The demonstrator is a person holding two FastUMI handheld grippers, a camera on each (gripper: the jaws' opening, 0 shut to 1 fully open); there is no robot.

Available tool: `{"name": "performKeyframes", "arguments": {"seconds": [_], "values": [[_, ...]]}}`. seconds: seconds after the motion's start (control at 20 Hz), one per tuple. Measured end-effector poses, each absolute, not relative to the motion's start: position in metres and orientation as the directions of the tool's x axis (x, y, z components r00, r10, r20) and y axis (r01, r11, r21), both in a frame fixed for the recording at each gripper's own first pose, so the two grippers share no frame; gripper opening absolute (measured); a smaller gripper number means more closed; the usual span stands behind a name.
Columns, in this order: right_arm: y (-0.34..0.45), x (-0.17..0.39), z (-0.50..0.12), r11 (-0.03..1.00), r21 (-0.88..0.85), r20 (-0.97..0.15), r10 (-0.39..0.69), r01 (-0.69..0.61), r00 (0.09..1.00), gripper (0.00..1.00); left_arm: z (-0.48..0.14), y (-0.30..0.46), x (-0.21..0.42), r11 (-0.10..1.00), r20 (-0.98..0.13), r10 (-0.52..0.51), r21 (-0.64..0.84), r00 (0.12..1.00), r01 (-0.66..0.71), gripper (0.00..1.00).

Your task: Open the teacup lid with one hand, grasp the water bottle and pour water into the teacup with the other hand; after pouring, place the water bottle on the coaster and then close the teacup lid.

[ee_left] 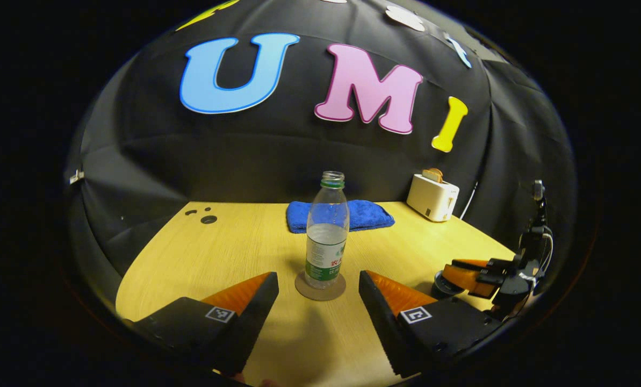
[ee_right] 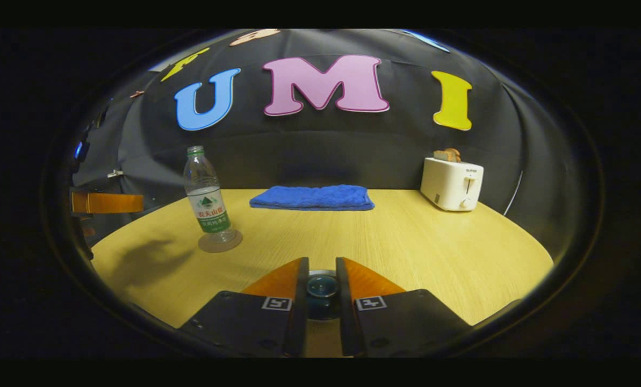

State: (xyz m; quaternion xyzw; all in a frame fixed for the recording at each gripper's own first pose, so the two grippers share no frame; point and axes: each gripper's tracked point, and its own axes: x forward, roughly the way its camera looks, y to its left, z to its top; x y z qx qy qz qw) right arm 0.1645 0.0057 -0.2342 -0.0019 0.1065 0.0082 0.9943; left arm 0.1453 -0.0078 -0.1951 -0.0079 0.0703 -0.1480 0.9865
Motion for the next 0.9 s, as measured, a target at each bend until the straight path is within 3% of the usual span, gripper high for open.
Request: {"name": "performKeyframes", "arguments": {"seconds": [0.05, 0.1, 0.2, 0.25, 0.3, 0.55, 0.65, 0.75, 0.8, 0.9], "values": [[0.006, 0.165, -0.234, 1.0, -0.006, -0.209, 0.013, -0.014, 0.978, 0.34, -0.195, -0.004, 0.146, 0.962, -0.132, -0.274, -0.045, 0.953, 0.271, 0.95], [0.006, 0.166, -0.235, 1.0, -0.01, -0.205, 0.011, -0.014, 0.979, 0.24, -0.196, -0.001, 0.146, 0.964, -0.13, -0.264, -0.054, 0.956, 0.26, 0.95], [0.009, 0.167, -0.239, 1.0, -0.003, -0.218, 0.022, -0.023, 0.976, 0.36, -0.198, -0.002, 0.144, 0.965, -0.14, -0.258, -0.072, 0.956, 0.25, 0.96], [0.008, 0.168, -0.237, 1.0, 0.0, -0.212, 0.023, -0.023, 0.977, 0.31, -0.2, -0.001, 0.143, 0.966, -0.146, -0.256, -0.079, 0.956, 0.247, 0.96], [0.007, 0.169, -0.237, 1.0, 0.002, -0.213, 0.022, -0.023, 0.977, 0.38, -0.199, -0.002, 0.141, 0.965, -0.145, -0.257, -0.081, 0.955, 0.248, 0.96], [0.007, 0.165, -0.231, 1.0, 0.0, -0.192, 0.024, -0.025, 0.981, 0.37, -0.196, -0.006, 0.13, 0.965, -0.142, -0.26, -0.081, 0.955, 0.251, 0.96], [0.007, 0.164, -0.223, 1.0, 0.008, -0.166, 0.03, -0.029, 0.986, 0.48, -0.193, -0.009, 0.124, 0.964, -0.139, -0.261, -0.079, 0.955, 0.252, 0.96], [0.005, 0.159, -0.208, 0.999, 0.019, -0.153, 0.033, -0.03, 0.988, 0.79, -0.185, -0.011, 0.118, 0.966, -0.132, -0.255, -0.079, 0.958, 0.246, 0.96], [0.002, 0.155, -0.199, 0.999, 0.017, -0.147, 0.031, -0.029, 0.989, 0.88, -0.18, -0.011, 0.113, 0.967, -0.127, -0.248, -0.083, 0.96, 0.239, 0.96], [-0.006, 0.142, -0.176, 1.0, -0.005, -0.14, 0.025, -0.026, 0.99, 0.96, -0.163, -0.014, 0.104, 0.971, -0.108, -0.232, -0.085, 0.967, 0.224, 0.96]]}}
